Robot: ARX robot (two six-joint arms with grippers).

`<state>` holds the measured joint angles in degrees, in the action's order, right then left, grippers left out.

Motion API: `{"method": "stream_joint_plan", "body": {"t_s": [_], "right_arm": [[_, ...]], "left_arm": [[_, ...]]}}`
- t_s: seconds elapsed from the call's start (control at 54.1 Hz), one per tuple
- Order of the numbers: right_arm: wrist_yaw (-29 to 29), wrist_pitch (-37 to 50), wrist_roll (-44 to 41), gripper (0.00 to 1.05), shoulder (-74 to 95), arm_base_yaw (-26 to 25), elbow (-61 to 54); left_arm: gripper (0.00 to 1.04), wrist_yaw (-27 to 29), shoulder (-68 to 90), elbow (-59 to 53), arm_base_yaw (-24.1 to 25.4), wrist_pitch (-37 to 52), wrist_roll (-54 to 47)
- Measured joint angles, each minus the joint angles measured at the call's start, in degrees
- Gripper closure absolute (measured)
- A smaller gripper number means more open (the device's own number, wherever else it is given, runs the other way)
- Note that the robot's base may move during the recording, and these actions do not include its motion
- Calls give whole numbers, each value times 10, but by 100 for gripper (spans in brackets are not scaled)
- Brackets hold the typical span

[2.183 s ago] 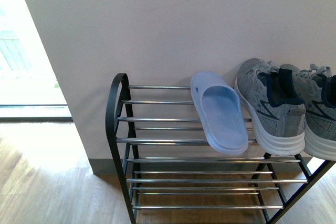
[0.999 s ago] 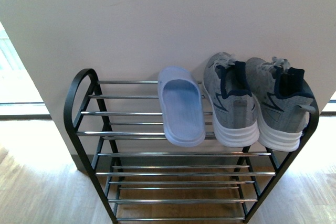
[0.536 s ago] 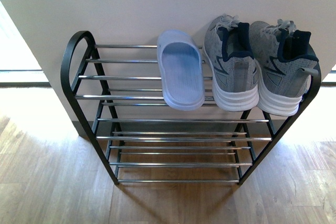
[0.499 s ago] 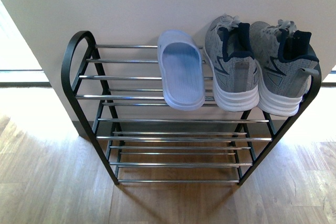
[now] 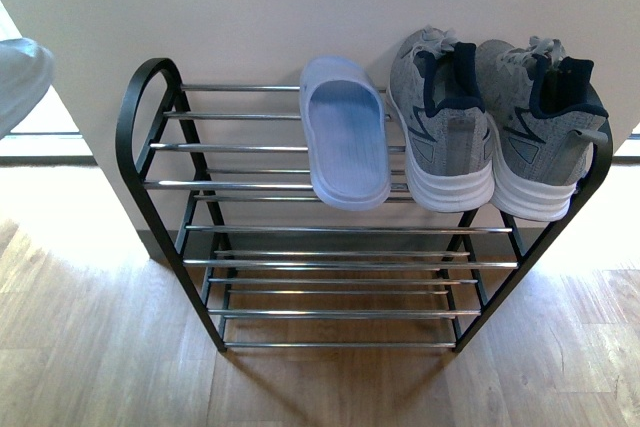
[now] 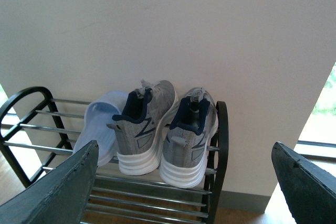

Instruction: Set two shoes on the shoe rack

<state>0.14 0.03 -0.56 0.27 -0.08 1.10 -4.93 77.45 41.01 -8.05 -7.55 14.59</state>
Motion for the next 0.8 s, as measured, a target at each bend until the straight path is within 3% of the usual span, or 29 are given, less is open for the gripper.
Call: {"method": "stream_joint_plan", "body": {"t_s": [0.203, 0.518, 0.795], "right_arm": [[0, 0, 0, 9, 0, 0, 0], [0, 0, 0, 9, 0, 0, 0], [0, 0, 0, 9, 0, 0, 0]], "left_arm": [[102, -17, 174, 127, -22, 57, -24], [102, 11, 349, 297, -110, 98, -5], [102, 71, 420, 360, -118, 107, 2]]}}
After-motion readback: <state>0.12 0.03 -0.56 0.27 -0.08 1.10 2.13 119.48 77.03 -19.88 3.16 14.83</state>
